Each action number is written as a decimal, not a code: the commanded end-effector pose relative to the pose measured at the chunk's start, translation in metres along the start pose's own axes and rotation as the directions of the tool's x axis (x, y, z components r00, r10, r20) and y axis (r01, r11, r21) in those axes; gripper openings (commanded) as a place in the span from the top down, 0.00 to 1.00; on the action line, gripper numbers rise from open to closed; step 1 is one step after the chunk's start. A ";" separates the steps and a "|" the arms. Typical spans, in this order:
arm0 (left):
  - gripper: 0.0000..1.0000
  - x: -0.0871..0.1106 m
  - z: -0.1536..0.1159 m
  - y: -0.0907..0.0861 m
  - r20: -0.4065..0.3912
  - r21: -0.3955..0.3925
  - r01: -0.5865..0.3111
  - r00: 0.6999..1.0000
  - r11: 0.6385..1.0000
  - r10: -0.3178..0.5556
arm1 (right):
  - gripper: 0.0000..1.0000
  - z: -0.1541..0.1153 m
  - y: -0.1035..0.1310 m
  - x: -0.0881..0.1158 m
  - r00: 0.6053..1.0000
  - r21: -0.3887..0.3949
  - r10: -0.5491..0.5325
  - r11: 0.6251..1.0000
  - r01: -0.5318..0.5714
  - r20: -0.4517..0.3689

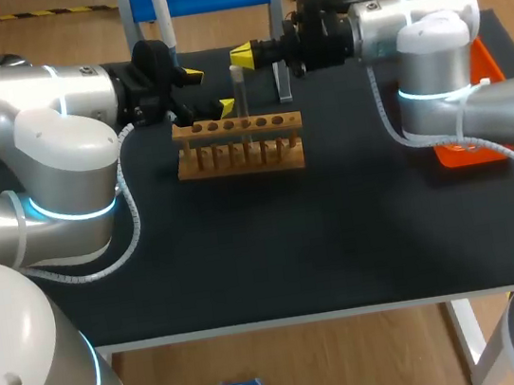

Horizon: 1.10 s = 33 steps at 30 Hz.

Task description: Invert the test tube, pick up the pipette, mount the tip to pipette, aspirate from beaker and dispense into the tube, eject the tip, return the pipette, and cap with the stopper.

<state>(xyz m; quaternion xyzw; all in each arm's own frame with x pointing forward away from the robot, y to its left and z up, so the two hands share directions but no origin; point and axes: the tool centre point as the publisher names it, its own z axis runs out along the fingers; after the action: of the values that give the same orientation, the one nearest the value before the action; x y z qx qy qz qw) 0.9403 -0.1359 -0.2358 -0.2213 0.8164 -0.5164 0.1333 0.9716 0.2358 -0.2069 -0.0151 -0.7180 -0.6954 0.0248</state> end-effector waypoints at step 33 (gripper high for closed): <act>0.00 0.000 0.001 0.001 -0.001 0.003 0.000 1.000 1.000 0.000 | 1.00 0.004 -0.030 -0.010 0.998 0.002 0.058 0.998 -0.058 -0.010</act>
<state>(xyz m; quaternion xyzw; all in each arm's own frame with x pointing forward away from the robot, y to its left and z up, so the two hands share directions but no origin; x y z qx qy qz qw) 0.9403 -0.1359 -0.2358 -0.2213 0.8164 -0.5164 0.1333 0.9782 0.2390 -0.2262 -0.0339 -0.7182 -0.6934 0.0463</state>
